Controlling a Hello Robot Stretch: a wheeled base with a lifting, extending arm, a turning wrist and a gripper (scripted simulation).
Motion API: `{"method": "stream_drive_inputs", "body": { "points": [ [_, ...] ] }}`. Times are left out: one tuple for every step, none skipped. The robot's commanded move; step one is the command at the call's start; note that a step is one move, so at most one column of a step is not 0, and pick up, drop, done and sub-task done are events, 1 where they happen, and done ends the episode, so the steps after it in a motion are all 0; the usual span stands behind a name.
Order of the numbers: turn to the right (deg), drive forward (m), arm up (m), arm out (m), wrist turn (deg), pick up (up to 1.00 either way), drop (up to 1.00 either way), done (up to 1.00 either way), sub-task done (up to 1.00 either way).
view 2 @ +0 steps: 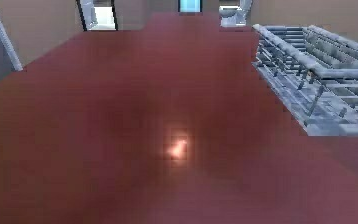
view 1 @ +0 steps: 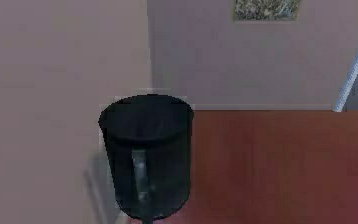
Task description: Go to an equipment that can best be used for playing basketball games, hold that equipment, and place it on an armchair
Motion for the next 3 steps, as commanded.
{"method": "stream_drive_inputs", "body": {
  "points": [
    [45.0,0.0,0.0,0.0,0.0,0.0,0.0,0.0,0.0],
    [45.0,0.0,0.0,0.0,0.0,0.0,0.0,0.0,0.0],
    [0.0,0.25,0.0,0.0,0.0,0.0,0.0,0.0,0.0]
  ]
}}
